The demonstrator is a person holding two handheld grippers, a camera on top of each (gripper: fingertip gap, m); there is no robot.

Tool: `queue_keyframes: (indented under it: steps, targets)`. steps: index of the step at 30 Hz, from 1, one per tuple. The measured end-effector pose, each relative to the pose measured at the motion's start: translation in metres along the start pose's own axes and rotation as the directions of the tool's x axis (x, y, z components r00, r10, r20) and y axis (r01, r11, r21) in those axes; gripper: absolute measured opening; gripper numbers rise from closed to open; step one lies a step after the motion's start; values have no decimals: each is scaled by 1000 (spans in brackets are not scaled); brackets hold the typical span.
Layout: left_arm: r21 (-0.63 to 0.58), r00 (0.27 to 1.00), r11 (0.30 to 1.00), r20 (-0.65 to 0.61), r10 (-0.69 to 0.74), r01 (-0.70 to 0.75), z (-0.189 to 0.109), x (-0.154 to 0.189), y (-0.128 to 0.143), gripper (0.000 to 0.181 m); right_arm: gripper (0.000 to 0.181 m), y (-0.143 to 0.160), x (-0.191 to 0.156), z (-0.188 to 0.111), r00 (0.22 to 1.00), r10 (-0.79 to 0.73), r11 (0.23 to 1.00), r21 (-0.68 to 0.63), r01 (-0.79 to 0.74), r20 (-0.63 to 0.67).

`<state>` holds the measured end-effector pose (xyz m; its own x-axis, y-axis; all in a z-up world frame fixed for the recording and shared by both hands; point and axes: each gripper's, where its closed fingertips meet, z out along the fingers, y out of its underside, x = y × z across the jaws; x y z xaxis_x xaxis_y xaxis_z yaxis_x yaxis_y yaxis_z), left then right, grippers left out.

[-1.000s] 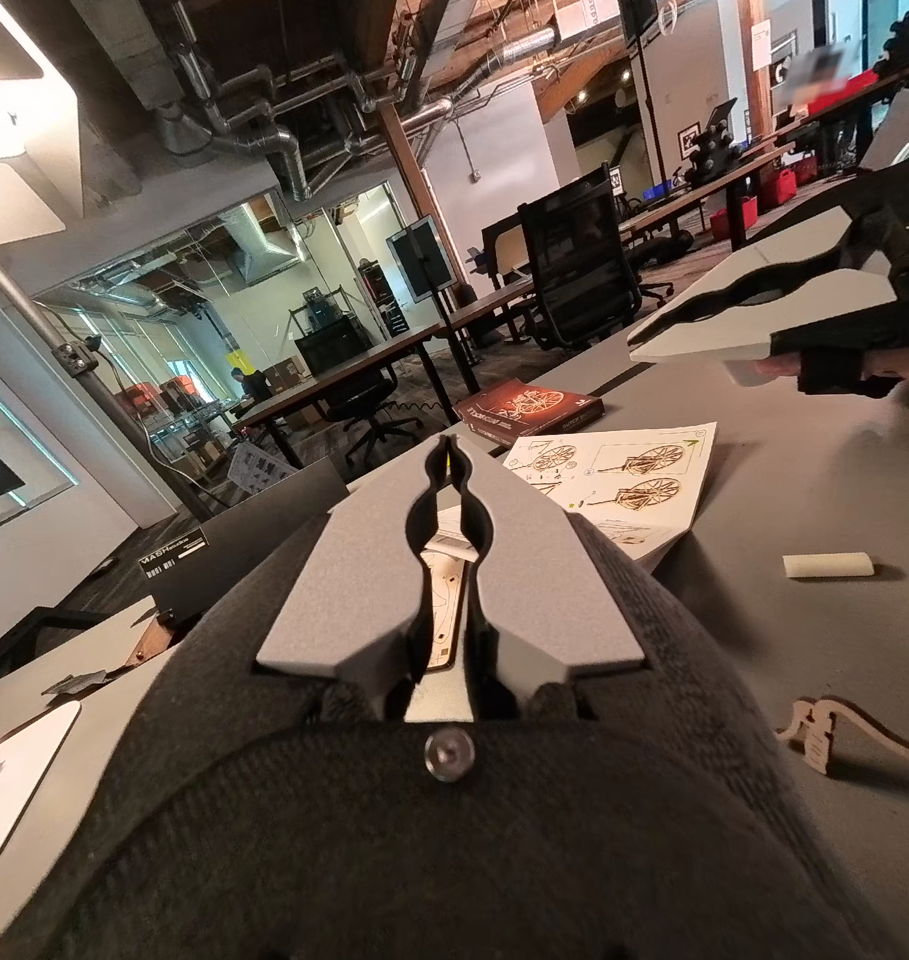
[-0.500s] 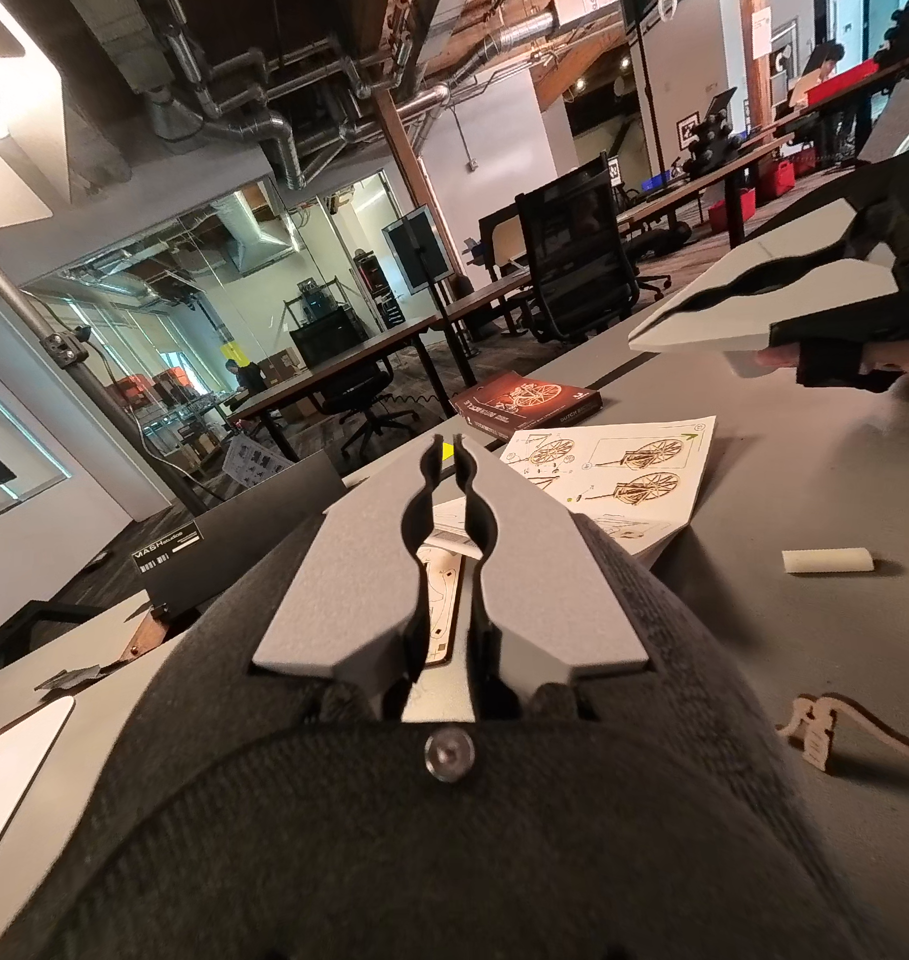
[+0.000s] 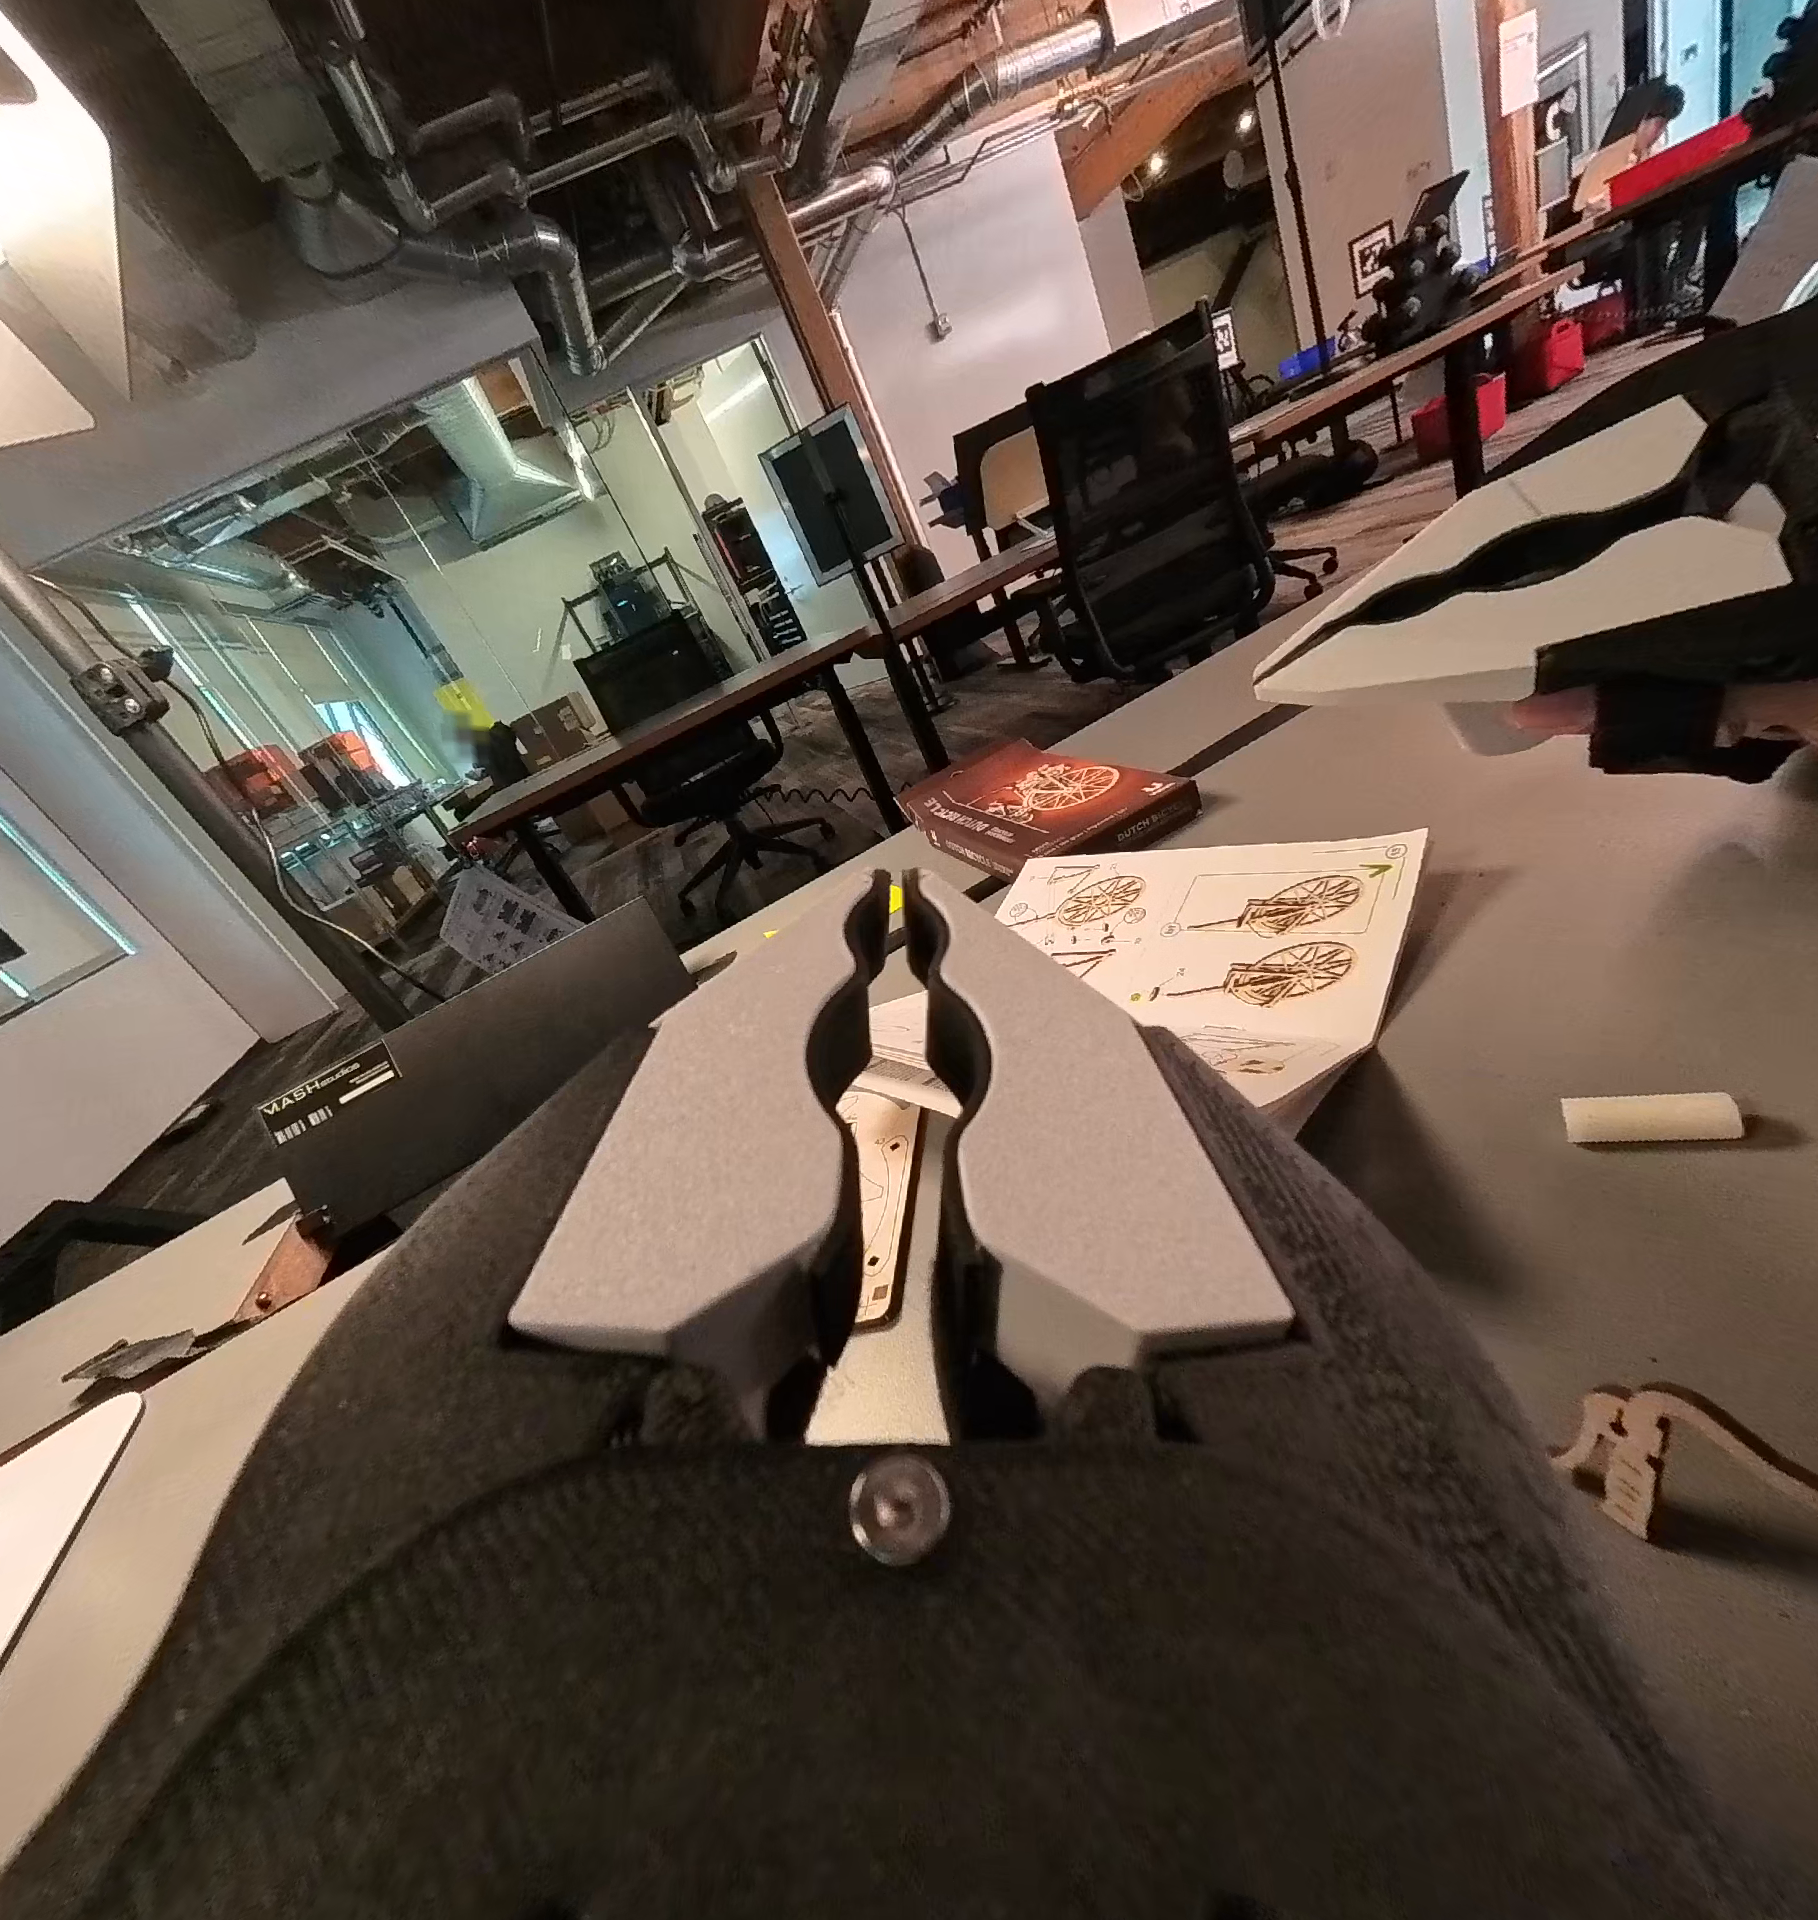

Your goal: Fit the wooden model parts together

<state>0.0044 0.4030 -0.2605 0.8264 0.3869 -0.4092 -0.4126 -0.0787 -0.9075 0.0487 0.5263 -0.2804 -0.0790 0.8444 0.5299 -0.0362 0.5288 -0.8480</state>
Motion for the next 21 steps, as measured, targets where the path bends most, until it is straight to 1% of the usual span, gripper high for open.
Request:
queue_keyframes:
  steps: [17,21]
  targets:
    - [-1,1000,1000,6,0,0,0,-1,0,0,2,1,0,0,1000,3,1000,-3,-3,-1]
    - [-1,1000,1000,17,-3,3,0,-3,0,5,7,1,4,-1,1000,2,1000,-1,-2,-24]
